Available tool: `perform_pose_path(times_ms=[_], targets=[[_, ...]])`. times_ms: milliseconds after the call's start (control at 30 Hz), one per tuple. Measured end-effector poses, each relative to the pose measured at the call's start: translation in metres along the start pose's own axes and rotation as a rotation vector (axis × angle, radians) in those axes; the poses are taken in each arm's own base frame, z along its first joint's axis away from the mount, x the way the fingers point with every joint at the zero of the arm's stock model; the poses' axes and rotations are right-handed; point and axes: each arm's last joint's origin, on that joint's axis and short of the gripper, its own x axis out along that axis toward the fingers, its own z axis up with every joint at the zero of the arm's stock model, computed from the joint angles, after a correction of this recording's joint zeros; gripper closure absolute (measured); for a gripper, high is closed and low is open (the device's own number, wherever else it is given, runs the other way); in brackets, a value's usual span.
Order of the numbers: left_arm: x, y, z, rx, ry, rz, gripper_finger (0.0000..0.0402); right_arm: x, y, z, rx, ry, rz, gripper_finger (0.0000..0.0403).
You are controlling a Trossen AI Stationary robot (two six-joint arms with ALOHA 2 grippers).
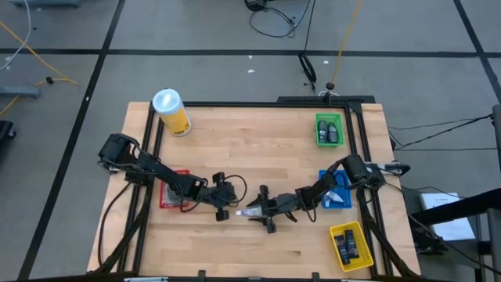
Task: Pick & Place Travel size toiletries
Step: Put the toothpaste into the blue bin
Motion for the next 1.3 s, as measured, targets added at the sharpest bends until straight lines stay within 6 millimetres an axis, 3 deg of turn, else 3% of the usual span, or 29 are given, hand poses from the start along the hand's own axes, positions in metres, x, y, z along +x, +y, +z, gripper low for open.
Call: perform_pose_path(times_ms=[367, 800, 1300], targets=[[0.0000, 0.0000, 0.0000, 0.001, 0.000, -0.001, 0.0380, 0.0000, -0.0005, -0.0001, 0.018, 0.002, -0.026, 0.0169], [0.0000, -0.0002, -0.0001, 0.001, 0.001, -0.002, 0.0380, 0.0000, -0.0004, -0.0001, 0.018, 0.003, -0.022, 0.0241], [-0.0001, -0.0003, -0.0001, 0.001, 0.001, -0.003, 0.0380, 0.0000, -0.0007, -0.0001, 0.019, 0.002, -0.023, 0.0262]])
